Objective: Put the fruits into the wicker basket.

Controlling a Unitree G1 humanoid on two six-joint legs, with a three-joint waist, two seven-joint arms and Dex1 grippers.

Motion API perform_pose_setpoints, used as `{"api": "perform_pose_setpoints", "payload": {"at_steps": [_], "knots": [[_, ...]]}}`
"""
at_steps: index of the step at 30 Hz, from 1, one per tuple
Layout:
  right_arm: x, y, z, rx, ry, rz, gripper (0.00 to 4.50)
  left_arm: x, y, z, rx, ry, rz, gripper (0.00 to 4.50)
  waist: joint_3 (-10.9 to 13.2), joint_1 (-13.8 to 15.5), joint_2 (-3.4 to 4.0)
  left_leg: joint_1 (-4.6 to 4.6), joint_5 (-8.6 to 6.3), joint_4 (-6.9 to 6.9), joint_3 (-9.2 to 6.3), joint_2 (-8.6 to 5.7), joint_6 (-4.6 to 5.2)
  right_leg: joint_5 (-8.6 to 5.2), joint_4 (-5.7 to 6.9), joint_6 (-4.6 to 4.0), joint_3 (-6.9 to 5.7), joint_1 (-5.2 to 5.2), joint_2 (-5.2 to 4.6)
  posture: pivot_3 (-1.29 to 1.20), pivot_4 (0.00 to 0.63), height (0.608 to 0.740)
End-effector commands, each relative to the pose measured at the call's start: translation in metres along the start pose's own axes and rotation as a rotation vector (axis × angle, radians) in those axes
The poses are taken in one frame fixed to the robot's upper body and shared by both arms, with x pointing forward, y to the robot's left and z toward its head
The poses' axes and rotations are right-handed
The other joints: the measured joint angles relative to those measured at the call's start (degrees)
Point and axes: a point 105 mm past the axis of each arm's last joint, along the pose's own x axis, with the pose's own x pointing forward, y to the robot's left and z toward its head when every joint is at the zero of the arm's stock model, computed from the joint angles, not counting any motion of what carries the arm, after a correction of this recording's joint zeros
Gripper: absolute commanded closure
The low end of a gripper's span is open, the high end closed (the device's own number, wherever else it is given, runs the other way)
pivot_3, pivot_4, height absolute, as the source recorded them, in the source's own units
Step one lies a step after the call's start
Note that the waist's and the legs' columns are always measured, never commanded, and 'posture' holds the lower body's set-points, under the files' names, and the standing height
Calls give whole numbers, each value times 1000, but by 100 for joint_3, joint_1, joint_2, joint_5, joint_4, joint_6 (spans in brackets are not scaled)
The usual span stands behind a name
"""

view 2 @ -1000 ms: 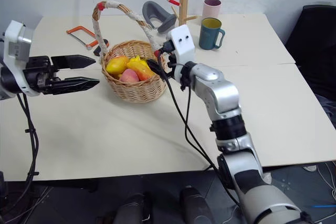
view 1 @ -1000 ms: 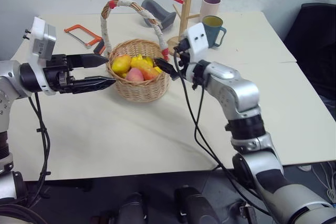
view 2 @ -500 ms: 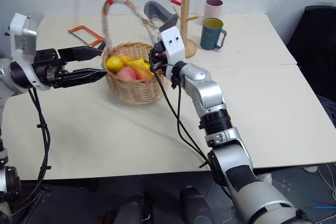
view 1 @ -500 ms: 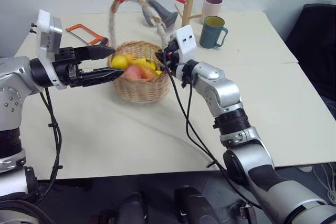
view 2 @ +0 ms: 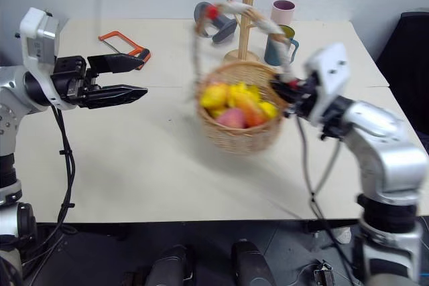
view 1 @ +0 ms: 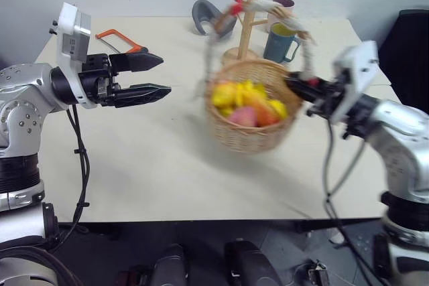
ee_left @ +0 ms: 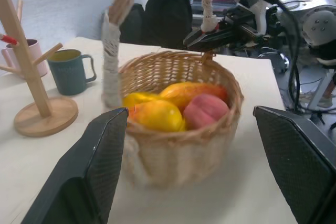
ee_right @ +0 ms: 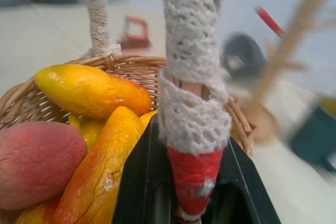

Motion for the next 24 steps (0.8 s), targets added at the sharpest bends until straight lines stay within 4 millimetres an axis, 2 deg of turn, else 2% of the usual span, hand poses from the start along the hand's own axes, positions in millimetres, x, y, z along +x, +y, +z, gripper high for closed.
{"api": "perform_pose_setpoints", "payload": {"at_steps": [1,5,7,10,12,19,22,24], "knots": [[-30,-24,8,-44,-35,-118,4320,7,1,6,47,-10,-33,503,0,-8,0,1,1,0,0,-1,2,0,1,1,1,1,0,0,150,740],[-44,-46,-6,-19,-42,-252,4320,13,1,4,46,-14,-66,503,2,-70,5,11,6,-3,9,4,-6,0,8,2,14,1,14,0,150,740],[-48,-51,-14,8,-46,-289,4320,15,2,4,47,-20,-77,503,3,-70,6,12,9,-4,9,6,-11,0,9,2,14,0,17,0,150,740],[-57,-49,-35,55,-15,-301,3360,19,2,6,35,-42,-97,503,3,-19,6,11,10,-6,1,7,-14,-2,8,5,11,1,18,0,150,740],[-66,-48,-42,79,-11,-316,2783,21,0,5,26,-43,-117,503,3,-4,6,9,9,-4,2,3,-14,-3,7,8,13,3,13,0,150,740],[-106,-39,-35,64,50,-287,442,22,-3,4,10,-42,-151,503,3,16,8,14,8,4,-1,-5,-7,-5,8,18,11,16,4,0,150,740],[-151,-29,-28,100,155,-217,442,22,-2,2,3,-41,-169,503,3,84,12,19,8,0,-6,-6,-7,-7,4,22,9,25,8,0,150,740],[-174,-17,-16,151,190,-131,442,20,-3,0,-3,-37,-194,503,4,124,12,26,7,-5,-6,-8,-8,-11,-1,28,14,32,12,0,150,740]]}}
